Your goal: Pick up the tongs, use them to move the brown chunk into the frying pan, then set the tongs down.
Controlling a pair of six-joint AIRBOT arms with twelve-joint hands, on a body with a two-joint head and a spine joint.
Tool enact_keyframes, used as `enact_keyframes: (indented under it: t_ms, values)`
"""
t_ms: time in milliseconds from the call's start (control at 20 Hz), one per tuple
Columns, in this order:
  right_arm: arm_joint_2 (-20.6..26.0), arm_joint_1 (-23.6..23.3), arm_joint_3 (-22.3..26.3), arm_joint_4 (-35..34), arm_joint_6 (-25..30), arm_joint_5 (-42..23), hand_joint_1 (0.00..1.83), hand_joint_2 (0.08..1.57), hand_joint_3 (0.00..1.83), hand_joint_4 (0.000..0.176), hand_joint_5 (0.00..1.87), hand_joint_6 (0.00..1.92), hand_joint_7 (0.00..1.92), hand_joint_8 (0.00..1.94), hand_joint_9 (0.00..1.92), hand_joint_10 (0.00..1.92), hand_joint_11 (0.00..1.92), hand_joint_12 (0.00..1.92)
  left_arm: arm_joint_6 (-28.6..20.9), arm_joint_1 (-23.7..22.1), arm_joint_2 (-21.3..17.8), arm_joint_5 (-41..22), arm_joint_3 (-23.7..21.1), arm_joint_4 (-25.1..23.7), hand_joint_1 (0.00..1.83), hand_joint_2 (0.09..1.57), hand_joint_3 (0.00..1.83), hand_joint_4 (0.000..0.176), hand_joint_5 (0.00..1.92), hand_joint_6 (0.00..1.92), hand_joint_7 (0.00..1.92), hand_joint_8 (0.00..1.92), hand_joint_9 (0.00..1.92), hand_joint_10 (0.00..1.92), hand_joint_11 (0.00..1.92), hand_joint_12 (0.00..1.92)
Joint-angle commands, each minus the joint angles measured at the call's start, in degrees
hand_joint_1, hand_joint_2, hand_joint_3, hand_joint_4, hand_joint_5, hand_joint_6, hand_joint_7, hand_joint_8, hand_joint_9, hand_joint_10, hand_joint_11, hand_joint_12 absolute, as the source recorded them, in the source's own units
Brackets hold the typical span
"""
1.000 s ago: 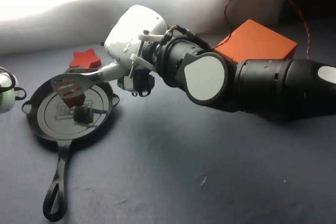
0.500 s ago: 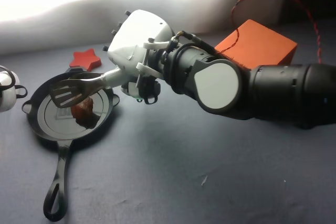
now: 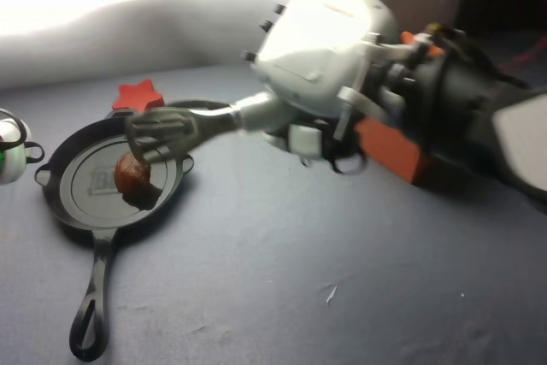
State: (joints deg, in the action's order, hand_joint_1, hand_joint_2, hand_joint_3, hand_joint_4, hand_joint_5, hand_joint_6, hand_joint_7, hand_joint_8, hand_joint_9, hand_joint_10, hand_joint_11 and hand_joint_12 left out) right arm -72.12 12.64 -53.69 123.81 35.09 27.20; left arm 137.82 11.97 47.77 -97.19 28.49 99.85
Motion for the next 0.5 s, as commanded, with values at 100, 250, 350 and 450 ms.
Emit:
enact_keyframes:
  t_ms: [100, 250, 350, 450]
  values:
    - [4.5, 1.3, 5.9, 0.6, -0.8, 6.0, 0.48, 1.4, 0.0, 0.0, 0.96, 1.12, 1.19, 1.49, 1.17, 1.79, 0.93, 1.92, 0.2, -0.3, -0.2, -3.2, -0.2, -5.7, 0.04, 1.3, 0.0, 0.031, 0.0, 0.0, 0.0, 0.0, 0.0, 0.0, 0.01, 0.01]
    - [5.8, 5.8, 8.6, 0.6, -0.2, 10.9, 0.52, 1.39, 0.0, 0.0, 0.96, 1.18, 1.2, 1.51, 1.18, 1.8, 0.96, 1.92, 0.2, -0.3, -0.2, -3.2, -0.2, -5.7, 0.02, 1.3, 0.0, 0.032, 0.0, 0.0, 0.01, 0.0, 0.0, 0.0, 0.01, 0.01]
    - [5.2, 8.1, 8.2, 0.7, 2.2, 13.4, 0.53, 1.39, 0.0, 0.0, 0.97, 1.14, 1.19, 1.48, 1.17, 1.78, 0.97, 1.92, 0.2, -0.3, -0.2, -3.2, -0.3, -5.7, 0.07, 1.29, 0.0, 0.028, 0.0, 0.0, 0.02, 0.0, 0.0, 0.0, 0.0, 0.01]
    - [3.5, 10.2, 6.6, 3.1, 6.1, 15.5, 0.52, 1.4, 0.0, 0.0, 0.98, 1.12, 1.2, 1.46, 1.18, 1.76, 0.98, 1.92, 0.1, -0.3, -0.2, -3.1, -0.3, -5.7, 0.08, 1.29, 0.0, 0.027, 0.01, 0.0, 0.02, 0.0, 0.0, 0.0, 0.01, 0.02]
